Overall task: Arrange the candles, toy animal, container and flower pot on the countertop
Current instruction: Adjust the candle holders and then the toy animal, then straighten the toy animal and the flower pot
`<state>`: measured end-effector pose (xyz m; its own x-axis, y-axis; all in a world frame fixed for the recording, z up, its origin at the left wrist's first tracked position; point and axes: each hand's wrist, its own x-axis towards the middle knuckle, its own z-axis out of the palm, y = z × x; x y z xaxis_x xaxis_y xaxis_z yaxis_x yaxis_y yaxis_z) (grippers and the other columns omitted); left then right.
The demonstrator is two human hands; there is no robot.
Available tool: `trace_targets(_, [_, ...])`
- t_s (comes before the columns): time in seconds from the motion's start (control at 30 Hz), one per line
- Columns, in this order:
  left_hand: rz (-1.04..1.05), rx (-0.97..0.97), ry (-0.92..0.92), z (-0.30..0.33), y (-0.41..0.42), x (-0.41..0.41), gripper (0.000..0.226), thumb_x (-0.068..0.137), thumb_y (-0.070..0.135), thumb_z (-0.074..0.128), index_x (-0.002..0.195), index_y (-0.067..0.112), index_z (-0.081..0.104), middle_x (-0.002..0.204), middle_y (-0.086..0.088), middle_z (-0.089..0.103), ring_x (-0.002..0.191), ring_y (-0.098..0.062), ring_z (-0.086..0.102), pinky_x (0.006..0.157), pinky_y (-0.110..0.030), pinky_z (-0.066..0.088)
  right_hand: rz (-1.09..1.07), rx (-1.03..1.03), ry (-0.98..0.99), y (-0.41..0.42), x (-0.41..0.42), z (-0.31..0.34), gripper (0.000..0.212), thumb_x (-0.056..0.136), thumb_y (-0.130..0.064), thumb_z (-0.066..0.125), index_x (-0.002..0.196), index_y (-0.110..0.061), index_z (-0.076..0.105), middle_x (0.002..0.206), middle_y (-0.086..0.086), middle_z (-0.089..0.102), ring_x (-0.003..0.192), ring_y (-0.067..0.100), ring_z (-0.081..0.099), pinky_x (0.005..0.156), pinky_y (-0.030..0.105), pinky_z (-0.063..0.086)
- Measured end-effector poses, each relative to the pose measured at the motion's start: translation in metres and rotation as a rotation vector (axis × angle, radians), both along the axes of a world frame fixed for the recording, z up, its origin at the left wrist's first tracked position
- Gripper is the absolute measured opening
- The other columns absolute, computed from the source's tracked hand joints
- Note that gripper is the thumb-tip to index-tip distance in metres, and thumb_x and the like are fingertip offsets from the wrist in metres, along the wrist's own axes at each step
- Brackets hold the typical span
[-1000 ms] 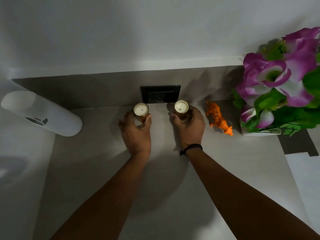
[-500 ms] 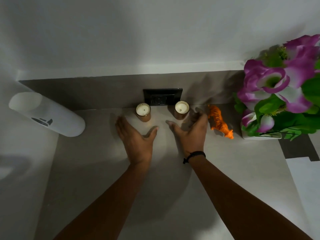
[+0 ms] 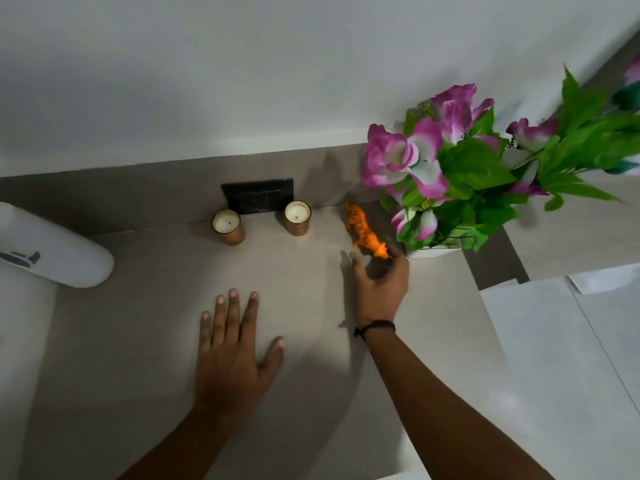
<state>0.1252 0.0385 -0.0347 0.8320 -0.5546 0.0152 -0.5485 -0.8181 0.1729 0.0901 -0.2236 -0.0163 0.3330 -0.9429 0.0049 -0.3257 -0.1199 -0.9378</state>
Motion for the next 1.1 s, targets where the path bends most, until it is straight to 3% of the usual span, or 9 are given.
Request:
trace_targets(0.13, [-0.002,-0.008,0.021,-0.001,0.000,-0.002,0.092,0.101,0.070,0.038,0.177,0.023,0.017,0.184,-0.016,0.015,0.173,-0.035,0.008,0.139,-0.060,0.013,-0.027,0.014,-0.023,-0.012,0.019,-0.007,0.039,0.083,-0.041,0.082,0.111,-0.017,0.070,0.104,0.000,0.072,0.101,0.025,0.068,0.095,0.047,0.059])
trace_targets(0.3, [0.002,0.020,0.042,-0.001,-0.002,-0.003,0.092,0.101,0.071,0.036,0.177,0.024,0.014,0.185,-0.015,0.012,0.173,-0.034,0.005,0.139,-0.059,0.010,-0.076,0.014,-0.031,-0.010,0.027,-0.015,0.038,0.082,-0.051,0.078,0.095,-0.017,0.067,0.089,0.005,0.071,0.085,0.028,0.065,0.081,0.047,0.059])
trace_targets(0.4, [-0.002,0.032,0.045,-0.003,-0.001,-0.001,0.092,0.102,0.073,0.033,0.177,0.026,0.009,0.186,-0.013,0.009,0.173,-0.032,0.002,0.140,-0.057,0.007,-0.062,0.009,-0.012,-0.012,0.028,-0.016,0.036,0.084,-0.043,0.084,0.101,-0.015,0.070,0.095,0.006,0.071,0.092,0.028,0.066,0.086,0.047,0.059])
trace_targets(0.53, [-0.008,0.038,0.037,-0.001,0.000,-0.001,0.091,0.102,0.071,0.034,0.177,0.023,0.015,0.185,-0.015,0.014,0.173,-0.034,0.007,0.139,-0.059,0.011,-0.029,-0.021,-0.016,-0.005,0.004,-0.010,0.058,0.078,-0.051,0.088,0.121,-0.020,0.065,0.118,-0.001,0.068,0.112,0.019,0.065,0.099,0.034,0.056])
trace_targets(0.7, [-0.001,0.024,0.042,0.008,-0.004,-0.003,0.091,0.100,0.069,0.037,0.176,0.020,0.021,0.183,-0.018,0.018,0.172,-0.037,0.011,0.138,-0.062,0.015,-0.210,-0.025,0.005,-0.020,-0.061,-0.012,0.080,0.077,-0.047,0.091,0.140,-0.015,0.053,0.132,0.006,0.057,0.118,0.028,0.059,0.105,0.052,0.053])
trace_targets(0.83, [-0.005,0.027,0.039,0.007,-0.004,-0.004,0.091,0.100,0.068,0.037,0.175,0.019,0.023,0.182,-0.019,0.020,0.171,-0.038,0.013,0.137,-0.063,0.017,-0.208,0.003,0.054,-0.058,-0.057,-0.004,0.106,0.073,-0.044,0.096,0.157,-0.007,0.041,0.149,0.013,0.053,0.139,0.028,0.053,0.122,0.048,0.044])
trace_targets(0.9, [-0.003,0.032,0.038,0.004,-0.004,-0.002,0.091,0.100,0.068,0.037,0.176,0.020,0.021,0.183,-0.019,0.020,0.171,-0.038,0.013,0.137,-0.063,0.017,-0.184,-0.029,0.045,-0.070,-0.047,-0.003,0.103,0.072,-0.043,0.096,0.153,-0.007,0.045,0.146,0.012,0.055,0.136,0.027,0.054,0.120,0.042,0.046])
trace_targets(1.03, [-0.008,0.043,0.037,-0.001,-0.003,-0.002,0.092,0.101,0.069,0.037,0.177,0.023,0.016,0.184,-0.016,0.016,0.173,-0.035,0.008,0.138,-0.060,0.014,-0.170,-0.102,-0.021,-0.087,-0.035,-0.006,0.073,0.074,-0.027,0.092,0.134,-0.007,0.056,0.125,0.004,0.063,0.114,0.026,0.064,0.099,0.036,0.056])
trace_targets(1.1, [-0.012,0.048,0.036,-0.002,-0.002,-0.001,0.092,0.101,0.070,0.038,0.177,0.023,0.015,0.184,-0.016,0.015,0.173,-0.034,0.007,0.139,-0.060,0.013,-0.143,-0.108,-0.005,-0.092,-0.032,-0.007,0.069,0.074,-0.023,0.090,0.132,-0.007,0.056,0.121,0.005,0.064,0.109,0.029,0.066,0.092,0.035,0.058])
